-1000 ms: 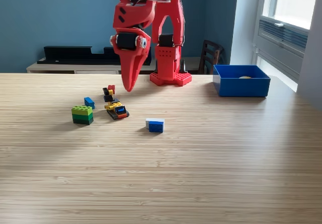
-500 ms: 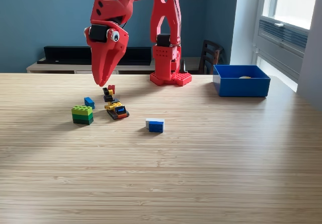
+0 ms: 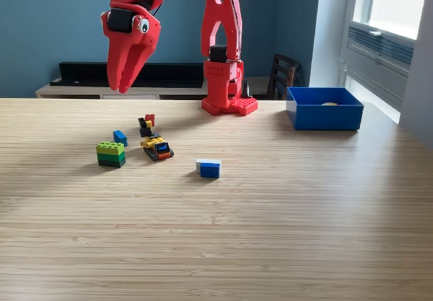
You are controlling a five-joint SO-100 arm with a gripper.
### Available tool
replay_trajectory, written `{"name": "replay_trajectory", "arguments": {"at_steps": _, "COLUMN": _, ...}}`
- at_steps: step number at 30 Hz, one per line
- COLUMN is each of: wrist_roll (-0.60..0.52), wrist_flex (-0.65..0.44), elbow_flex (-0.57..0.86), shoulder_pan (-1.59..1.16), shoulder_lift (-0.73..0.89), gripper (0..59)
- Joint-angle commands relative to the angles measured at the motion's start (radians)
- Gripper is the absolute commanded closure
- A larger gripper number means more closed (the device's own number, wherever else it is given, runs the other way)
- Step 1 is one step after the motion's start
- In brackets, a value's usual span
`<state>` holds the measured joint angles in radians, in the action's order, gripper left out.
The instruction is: Grasp a lego block and put it in the bin.
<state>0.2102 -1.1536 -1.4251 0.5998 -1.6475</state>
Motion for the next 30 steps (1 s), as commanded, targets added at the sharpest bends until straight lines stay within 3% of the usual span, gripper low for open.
{"name": "replay_trajectory", "arguments": {"at_steps": 1, "wrist_roll": 0.094, "wrist_flex": -0.017, "elbow_flex": 0.06, "shoulder_pan": 0.058, "shoulder_lift": -0.012, "gripper": 41.1}}
{"name": "replay_trajectory", "arguments": {"at_steps": 10, "wrist_roll": 0.27, "wrist_flex": -0.015, "elbow_flex": 0.0, "shoulder_pan": 0.115, "shoulder_lift": -0.005, "gripper": 30.4}}
{"name": "replay_trajectory", "arguments": {"at_steps": 30, "wrist_roll": 0.265, "wrist_flex": -0.017, "elbow_flex": 0.08, "shoulder_pan": 0.084, "shoulder_lift": 0.307, "gripper": 28.1}}
